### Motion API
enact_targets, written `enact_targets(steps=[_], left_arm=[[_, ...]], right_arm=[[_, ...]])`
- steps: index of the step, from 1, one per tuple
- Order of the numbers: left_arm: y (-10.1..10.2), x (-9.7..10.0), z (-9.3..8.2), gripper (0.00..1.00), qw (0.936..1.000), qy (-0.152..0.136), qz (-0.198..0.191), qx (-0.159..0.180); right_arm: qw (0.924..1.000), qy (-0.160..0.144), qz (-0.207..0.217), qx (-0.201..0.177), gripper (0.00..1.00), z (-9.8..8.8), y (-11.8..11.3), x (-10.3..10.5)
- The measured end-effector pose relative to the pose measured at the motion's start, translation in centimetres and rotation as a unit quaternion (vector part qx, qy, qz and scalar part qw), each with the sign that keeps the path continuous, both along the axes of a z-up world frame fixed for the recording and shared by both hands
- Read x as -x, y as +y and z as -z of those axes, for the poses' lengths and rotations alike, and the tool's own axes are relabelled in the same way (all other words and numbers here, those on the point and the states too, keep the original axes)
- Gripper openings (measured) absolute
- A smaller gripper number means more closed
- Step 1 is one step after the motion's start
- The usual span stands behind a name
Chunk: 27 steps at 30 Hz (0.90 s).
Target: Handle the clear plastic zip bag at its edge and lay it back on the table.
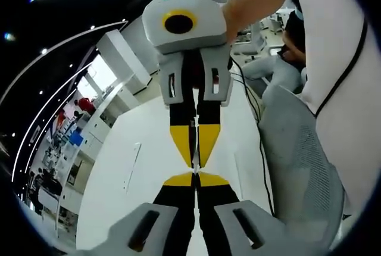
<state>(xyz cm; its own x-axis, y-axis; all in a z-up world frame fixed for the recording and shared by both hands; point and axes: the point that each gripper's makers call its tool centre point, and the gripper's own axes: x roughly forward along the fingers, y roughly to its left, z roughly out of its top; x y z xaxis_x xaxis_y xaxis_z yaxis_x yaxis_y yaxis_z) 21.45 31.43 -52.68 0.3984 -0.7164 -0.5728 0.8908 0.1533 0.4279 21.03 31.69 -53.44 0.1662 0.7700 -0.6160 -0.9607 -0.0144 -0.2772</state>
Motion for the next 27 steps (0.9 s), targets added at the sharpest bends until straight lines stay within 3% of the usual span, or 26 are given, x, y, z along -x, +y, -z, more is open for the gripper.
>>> enact_targets(steps=[27], left_arm=[[0.2, 0.1, 0.1, 0.00, 1.0000, -0.001, 0.002, 0.002]], right_arm=[[0.9999, 0.001, 0.004, 0.012, 0.00, 0.3, -1.5, -0.1]])
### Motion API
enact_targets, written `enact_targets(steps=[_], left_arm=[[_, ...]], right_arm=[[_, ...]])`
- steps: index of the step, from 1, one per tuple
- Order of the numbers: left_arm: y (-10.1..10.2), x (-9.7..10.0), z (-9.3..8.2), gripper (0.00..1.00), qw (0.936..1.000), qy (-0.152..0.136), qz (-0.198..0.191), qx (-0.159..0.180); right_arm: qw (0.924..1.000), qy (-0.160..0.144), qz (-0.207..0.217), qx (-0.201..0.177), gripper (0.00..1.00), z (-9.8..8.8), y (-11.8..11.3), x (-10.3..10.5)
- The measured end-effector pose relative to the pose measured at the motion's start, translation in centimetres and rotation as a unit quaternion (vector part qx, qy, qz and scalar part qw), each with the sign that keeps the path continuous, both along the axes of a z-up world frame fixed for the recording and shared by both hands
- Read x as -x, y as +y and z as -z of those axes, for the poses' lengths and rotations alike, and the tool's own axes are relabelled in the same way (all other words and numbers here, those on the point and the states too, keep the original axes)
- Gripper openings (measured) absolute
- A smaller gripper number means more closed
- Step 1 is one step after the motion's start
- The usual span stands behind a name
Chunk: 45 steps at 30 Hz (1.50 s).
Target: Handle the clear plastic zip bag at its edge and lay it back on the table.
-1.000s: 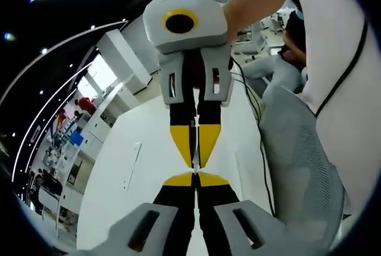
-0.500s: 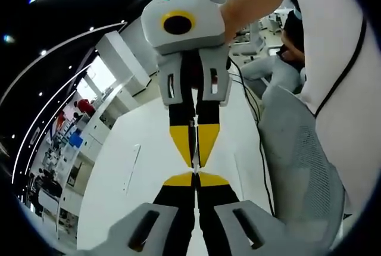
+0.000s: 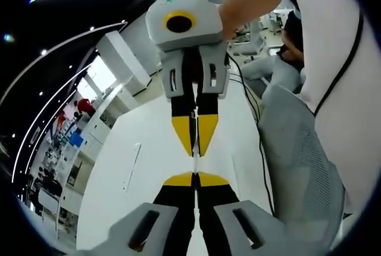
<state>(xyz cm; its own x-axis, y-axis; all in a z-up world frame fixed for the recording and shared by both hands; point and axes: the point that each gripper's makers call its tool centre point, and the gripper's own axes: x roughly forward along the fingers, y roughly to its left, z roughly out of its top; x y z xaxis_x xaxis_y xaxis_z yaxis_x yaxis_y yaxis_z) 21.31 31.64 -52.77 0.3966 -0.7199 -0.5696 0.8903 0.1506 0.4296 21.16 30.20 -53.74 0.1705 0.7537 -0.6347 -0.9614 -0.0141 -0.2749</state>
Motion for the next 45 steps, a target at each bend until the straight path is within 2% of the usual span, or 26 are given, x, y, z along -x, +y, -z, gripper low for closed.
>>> enact_targets(steps=[29, 45], left_arm=[[0.9, -0.1, 0.3, 0.00, 1.0000, 0.003, -0.007, 0.006], [1.1, 0.2, 0.3, 0.00, 0.9999, 0.005, -0.010, 0.007]], right_arm=[[0.9997, 0.008, 0.022, 0.006, 0.00, 0.3, -3.0, -0.1], [0.9996, 0.008, 0.024, 0.012, 0.00, 0.4, -3.8, 0.1]])
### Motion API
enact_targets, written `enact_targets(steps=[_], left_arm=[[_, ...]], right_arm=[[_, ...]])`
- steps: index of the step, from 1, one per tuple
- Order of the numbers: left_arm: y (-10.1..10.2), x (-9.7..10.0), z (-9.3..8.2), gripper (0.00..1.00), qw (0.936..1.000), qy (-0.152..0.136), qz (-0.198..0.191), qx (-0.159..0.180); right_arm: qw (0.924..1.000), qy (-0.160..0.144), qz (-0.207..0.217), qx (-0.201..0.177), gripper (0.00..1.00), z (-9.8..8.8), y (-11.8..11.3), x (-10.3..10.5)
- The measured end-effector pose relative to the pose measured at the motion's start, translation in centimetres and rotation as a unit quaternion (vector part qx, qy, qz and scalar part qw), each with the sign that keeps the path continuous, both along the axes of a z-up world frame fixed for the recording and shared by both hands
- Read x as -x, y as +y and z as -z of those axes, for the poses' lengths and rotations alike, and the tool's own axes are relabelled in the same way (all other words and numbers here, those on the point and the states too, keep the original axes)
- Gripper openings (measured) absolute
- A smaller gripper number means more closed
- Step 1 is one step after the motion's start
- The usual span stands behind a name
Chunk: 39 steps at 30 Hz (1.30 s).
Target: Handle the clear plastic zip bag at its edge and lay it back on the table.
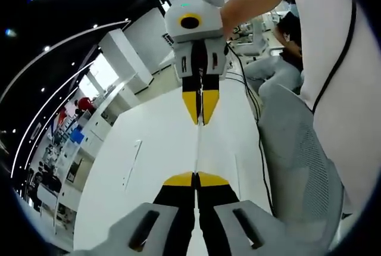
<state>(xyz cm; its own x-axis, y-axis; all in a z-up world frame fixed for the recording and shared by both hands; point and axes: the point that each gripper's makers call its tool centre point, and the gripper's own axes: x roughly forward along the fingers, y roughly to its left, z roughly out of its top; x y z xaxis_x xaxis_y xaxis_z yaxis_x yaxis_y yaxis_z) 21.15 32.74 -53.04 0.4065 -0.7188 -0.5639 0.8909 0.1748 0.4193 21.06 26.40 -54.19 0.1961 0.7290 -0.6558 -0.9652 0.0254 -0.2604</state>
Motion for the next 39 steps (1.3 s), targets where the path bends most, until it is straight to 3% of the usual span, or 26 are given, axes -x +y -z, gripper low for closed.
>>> enact_targets(steps=[39], left_arm=[[0.8, -0.1, 0.2, 0.00, 1.0000, 0.000, -0.006, -0.001]], right_arm=[[0.9998, -0.006, 0.012, 0.018, 0.00, 0.3, -2.7, 0.0]])
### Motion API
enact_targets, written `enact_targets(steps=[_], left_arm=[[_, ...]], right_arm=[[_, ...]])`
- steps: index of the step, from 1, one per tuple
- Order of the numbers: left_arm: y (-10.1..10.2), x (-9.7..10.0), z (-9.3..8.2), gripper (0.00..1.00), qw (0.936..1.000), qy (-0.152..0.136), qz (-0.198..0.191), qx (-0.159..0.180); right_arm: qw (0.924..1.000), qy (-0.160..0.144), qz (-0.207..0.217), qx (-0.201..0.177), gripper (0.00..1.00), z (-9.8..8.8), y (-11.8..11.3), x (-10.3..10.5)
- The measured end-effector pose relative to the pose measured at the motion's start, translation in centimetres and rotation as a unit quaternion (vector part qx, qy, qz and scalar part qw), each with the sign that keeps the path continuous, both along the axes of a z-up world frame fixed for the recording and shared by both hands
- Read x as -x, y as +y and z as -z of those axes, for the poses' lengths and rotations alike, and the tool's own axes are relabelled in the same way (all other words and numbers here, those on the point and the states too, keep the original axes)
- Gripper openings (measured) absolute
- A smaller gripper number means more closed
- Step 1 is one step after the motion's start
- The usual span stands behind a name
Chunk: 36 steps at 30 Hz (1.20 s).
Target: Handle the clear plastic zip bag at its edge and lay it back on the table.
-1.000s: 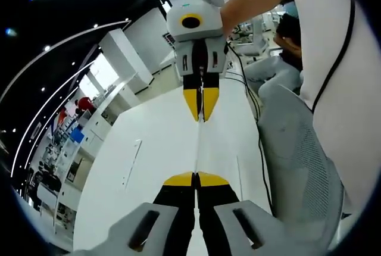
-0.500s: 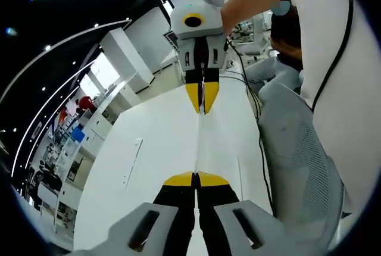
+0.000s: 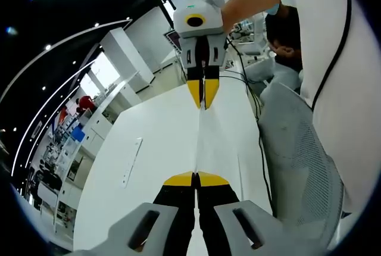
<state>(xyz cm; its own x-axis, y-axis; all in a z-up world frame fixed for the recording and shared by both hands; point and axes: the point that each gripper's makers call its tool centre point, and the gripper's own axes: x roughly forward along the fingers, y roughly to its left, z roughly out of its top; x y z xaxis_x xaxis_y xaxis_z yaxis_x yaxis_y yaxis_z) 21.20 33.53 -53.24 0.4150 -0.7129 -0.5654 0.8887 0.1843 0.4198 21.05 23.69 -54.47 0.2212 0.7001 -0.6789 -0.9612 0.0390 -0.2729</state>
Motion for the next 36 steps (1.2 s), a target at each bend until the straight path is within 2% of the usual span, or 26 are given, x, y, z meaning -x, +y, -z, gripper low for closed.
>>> enact_targets(steps=[36], left_arm=[[0.2, 0.2, 0.1, 0.00, 1.0000, 0.001, -0.005, 0.005]], right_arm=[[0.9999, 0.003, 0.005, 0.010, 0.00, 0.2, -2.1, -0.1]])
